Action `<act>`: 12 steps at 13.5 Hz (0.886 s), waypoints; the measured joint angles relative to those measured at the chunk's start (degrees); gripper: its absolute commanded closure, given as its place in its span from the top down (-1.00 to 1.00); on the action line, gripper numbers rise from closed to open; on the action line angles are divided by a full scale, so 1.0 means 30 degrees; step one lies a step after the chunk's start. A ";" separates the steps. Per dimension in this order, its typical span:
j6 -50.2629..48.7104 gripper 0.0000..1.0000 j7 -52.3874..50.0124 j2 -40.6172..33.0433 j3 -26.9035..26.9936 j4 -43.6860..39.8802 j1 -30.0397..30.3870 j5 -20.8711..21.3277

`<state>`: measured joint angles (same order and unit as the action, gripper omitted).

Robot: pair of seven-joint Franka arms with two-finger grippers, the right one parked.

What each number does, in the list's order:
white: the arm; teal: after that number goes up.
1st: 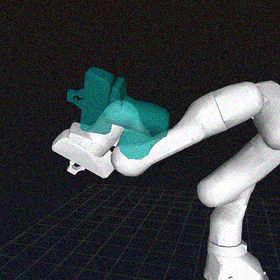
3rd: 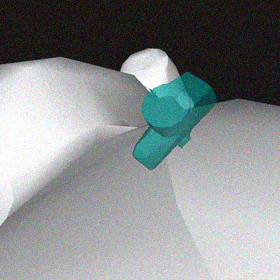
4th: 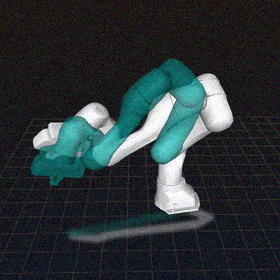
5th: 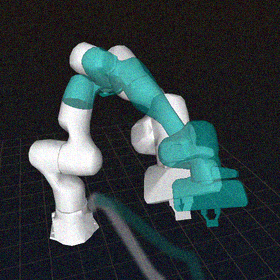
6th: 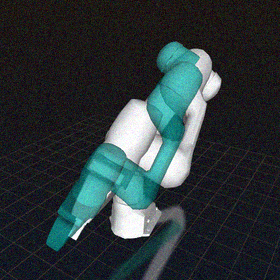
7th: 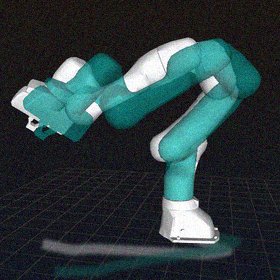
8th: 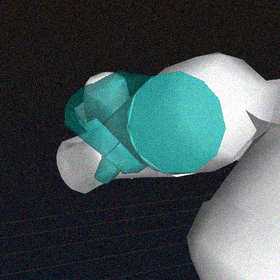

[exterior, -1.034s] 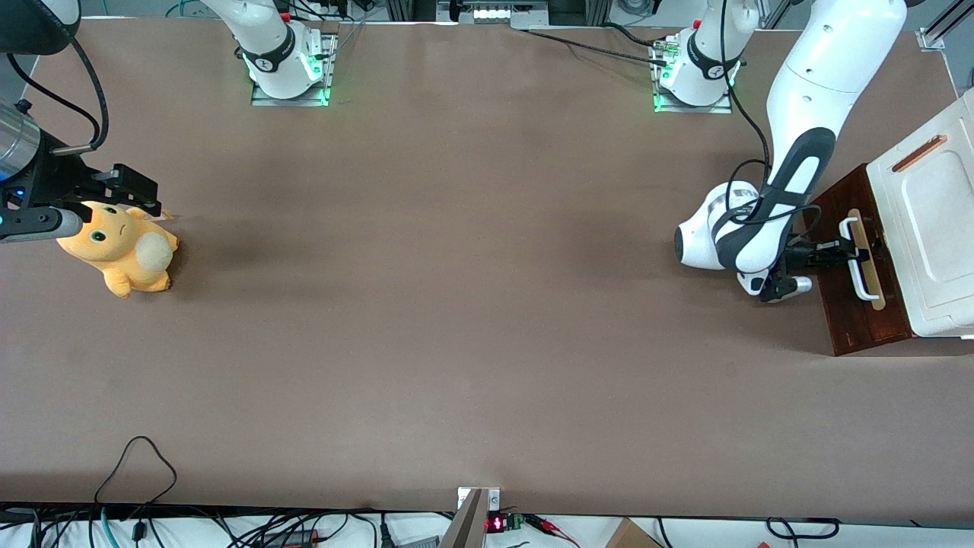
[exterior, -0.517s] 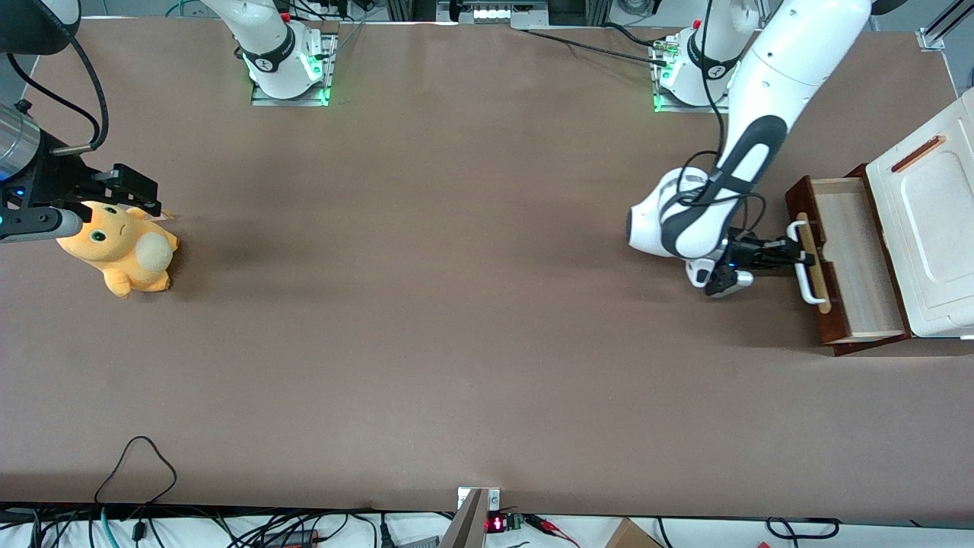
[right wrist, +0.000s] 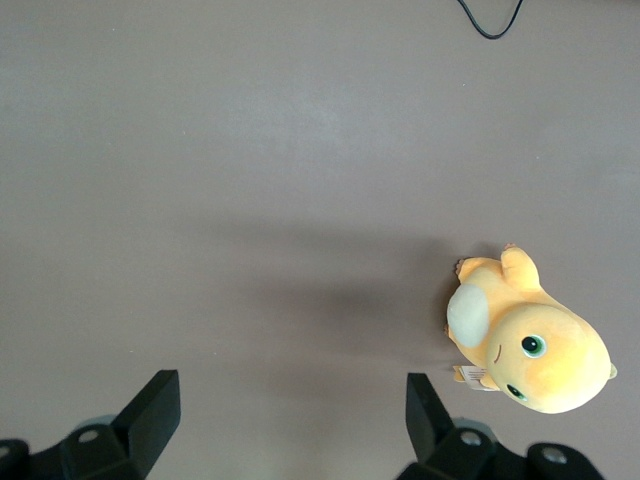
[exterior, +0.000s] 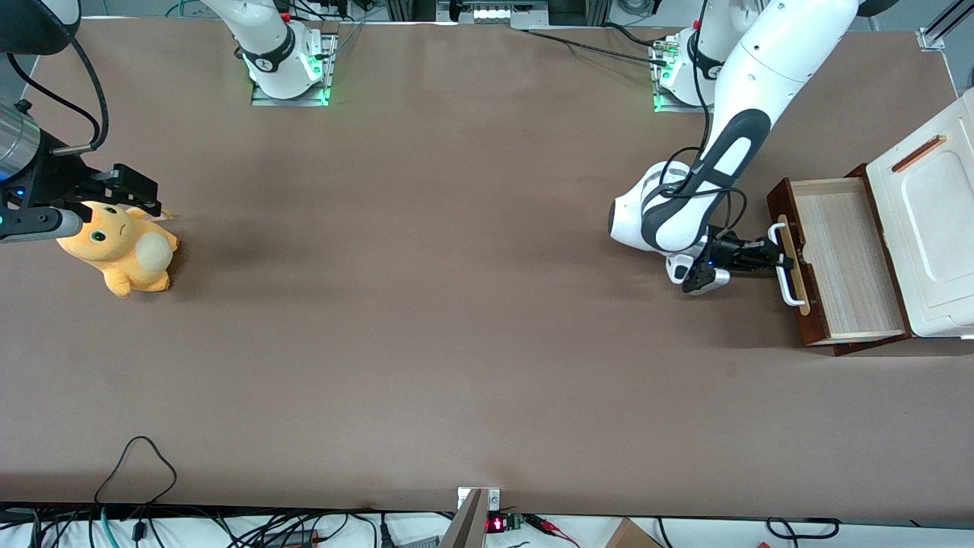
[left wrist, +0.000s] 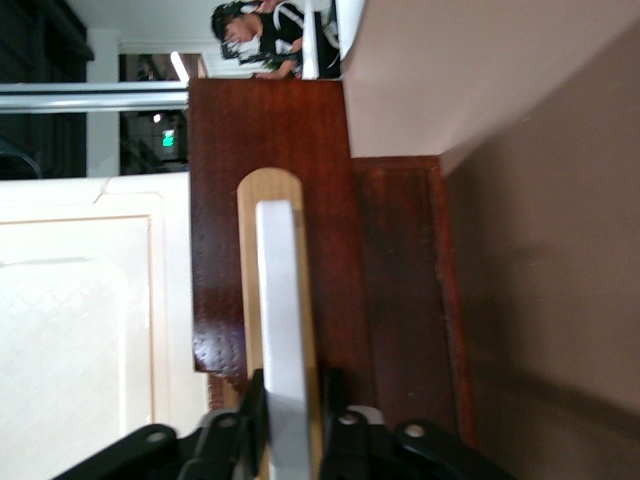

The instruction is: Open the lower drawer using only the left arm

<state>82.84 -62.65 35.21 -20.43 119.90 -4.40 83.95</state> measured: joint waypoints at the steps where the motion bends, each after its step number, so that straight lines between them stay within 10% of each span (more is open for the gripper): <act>1: 0.0136 1.00 0.0011 0.0001 -0.0036 -0.0015 -0.0015 -0.0107; 5: 0.0298 1.00 0.0006 -0.0103 -0.0123 -0.1112 -0.0029 -0.2659; 12: 0.2700 1.00 0.4480 -0.3590 -0.0022 -0.7065 0.0393 -1.4266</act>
<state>90.93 -49.21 24.44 -20.50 98.70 -3.22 41.16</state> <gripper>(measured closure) 0.000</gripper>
